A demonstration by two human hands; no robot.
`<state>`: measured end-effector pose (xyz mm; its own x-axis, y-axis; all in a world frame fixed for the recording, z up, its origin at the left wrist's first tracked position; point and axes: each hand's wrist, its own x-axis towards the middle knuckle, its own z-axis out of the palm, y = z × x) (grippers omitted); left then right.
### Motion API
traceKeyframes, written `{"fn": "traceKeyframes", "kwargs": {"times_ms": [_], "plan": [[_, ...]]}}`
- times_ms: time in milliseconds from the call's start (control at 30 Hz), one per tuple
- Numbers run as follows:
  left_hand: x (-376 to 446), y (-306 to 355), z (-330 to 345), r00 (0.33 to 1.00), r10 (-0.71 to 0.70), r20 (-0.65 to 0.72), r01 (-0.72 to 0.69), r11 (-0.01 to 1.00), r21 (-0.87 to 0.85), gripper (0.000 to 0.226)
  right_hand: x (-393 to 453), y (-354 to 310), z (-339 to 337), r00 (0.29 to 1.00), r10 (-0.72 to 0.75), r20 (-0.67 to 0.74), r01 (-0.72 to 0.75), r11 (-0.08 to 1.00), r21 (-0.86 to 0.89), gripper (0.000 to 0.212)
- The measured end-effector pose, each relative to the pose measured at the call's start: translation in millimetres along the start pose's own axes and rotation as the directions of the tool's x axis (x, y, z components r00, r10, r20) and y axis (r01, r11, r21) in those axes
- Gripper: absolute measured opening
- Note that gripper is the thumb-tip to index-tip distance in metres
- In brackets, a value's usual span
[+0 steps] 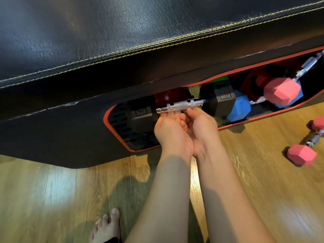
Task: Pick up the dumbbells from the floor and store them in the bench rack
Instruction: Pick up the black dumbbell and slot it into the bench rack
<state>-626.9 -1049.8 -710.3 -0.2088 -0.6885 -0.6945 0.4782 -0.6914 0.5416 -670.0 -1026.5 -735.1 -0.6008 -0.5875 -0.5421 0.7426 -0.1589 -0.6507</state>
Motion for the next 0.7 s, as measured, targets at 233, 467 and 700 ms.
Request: {"fn": "traceKeyframes", "kwargs": {"times_ms": [233,467,700], "plan": [[1.1,-7.1,-7.3,0.997,-0.035,-0.074,0.036,0.999,0.017,0.02,-0.3,9.6,-10.4,0.997,0.056,-0.044,-0.057,0.998,-0.025,0.028],[12.3,-10.2,-7.1,0.996,-0.038,-0.085,0.033,0.997,-0.068,0.025,0.3,6.4,-3.8,0.99,0.105,-0.09,-0.101,0.994,0.052,0.029],[4.7,1.7,5.5,0.999,-0.011,-0.033,0.007,0.991,-0.137,0.015,-5.4,-7.0,9.6,0.996,-0.026,-0.081,0.029,0.999,0.036,0.021]]}}
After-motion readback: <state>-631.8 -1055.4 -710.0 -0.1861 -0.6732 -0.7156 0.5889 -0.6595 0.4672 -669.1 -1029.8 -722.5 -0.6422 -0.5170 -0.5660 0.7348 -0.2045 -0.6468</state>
